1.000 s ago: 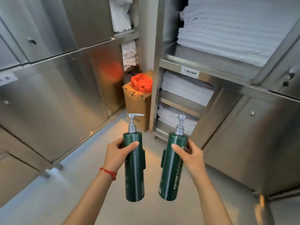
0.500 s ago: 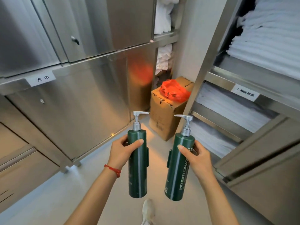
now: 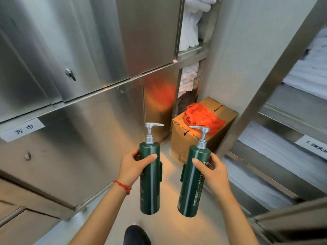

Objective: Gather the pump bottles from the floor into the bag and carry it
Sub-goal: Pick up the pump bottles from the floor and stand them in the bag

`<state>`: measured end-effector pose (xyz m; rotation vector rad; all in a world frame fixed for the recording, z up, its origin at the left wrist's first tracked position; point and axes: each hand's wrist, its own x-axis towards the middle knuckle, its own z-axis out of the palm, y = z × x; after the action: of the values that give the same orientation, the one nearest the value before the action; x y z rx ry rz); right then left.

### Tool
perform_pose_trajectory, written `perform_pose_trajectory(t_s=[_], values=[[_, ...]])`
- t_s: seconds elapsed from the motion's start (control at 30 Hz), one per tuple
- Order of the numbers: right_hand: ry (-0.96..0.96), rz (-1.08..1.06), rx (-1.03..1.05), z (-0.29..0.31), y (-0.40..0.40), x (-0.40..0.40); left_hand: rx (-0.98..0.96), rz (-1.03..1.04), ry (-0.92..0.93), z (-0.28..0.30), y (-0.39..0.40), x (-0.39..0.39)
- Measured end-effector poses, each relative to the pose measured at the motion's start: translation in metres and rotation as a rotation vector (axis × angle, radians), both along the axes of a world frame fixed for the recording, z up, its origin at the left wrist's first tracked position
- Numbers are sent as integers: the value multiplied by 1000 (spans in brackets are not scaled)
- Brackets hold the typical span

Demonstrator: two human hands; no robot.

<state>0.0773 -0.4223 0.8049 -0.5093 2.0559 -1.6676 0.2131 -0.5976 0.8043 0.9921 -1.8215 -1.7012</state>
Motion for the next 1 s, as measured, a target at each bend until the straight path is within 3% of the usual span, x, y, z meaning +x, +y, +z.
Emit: perform_pose_trajectory(t_s=[0.4,0.63,1.0], values=[[-2,-276,-34,-18,-135,-88,-3,-290,22,-9,-162,-142],[-6,-440,-43,-28,-156,-133,22,-440,11,-19,-196,-219],[15,-573,-29,-40,-175,-284,28,-552,3,-43,-221,-392]])
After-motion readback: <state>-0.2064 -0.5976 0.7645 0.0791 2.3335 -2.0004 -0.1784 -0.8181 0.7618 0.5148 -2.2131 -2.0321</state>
